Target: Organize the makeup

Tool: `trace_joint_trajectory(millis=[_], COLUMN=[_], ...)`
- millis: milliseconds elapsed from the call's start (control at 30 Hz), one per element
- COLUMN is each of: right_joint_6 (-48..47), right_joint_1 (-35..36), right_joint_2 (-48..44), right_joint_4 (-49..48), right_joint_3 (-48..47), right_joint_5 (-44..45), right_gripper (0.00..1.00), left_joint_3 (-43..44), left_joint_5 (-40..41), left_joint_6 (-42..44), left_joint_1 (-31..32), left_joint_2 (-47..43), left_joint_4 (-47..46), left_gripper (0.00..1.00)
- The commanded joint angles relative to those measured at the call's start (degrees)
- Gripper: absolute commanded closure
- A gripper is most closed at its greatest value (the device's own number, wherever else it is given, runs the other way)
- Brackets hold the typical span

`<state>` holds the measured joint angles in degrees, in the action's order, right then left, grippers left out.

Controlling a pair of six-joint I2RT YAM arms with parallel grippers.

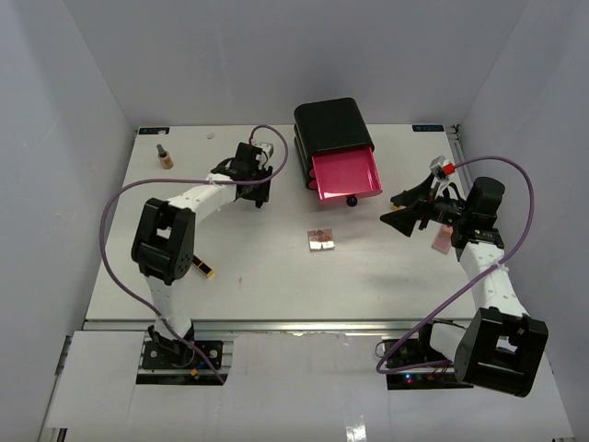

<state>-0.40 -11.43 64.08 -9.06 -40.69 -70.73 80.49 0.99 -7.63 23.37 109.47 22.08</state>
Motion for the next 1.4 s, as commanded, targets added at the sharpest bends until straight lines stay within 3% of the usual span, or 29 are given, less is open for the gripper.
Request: trace_joint_trajectory(millis=[0,200,467,833,1133,1367], right_joint_6=[0.05,0.05,0.58,1.9,2.08,2.25], right_joint_1=[-0.44,-0.44,-1.04,-1.55,-1.76,-2.11], right_joint_2=[0.22,0.43,0.27,0.49,0.61,0.72], right_joint_4=[-2.19,-2.28,-2.27,-2.72,-2.81,-2.84], right_joint_3=[0.34,0.34,0.36,0.38,0.35,0.34], right_joint_5=[-1.4,-1.25,-1.41,-2.39,-2.66,-2.95], right_gripper=[0.09,0.09,0.09,0.09,0.09,0.09], left_joint_3=[-2.76,0.39,13.17,28.59,35.18,36.54], left_joint_5=[-0.6,-3.96,-4.24,-2.52,-1.96,-1.9], left_joint_6=[-0.16,2.07,5.55,9.56,9.83,12.48], left_joint_1=[4.0,12.24,19.19,21.16,21.98,22.07], left_joint_2=[-15.44,-18.43,-9.0,5.64,12.19,14.54], left_joint_4=[-5.79,-7.05,-6.74,-3.4,-2.83,-1.98], left_gripper=[1.0,1.0,1.0,0.98,0.96,0.89])
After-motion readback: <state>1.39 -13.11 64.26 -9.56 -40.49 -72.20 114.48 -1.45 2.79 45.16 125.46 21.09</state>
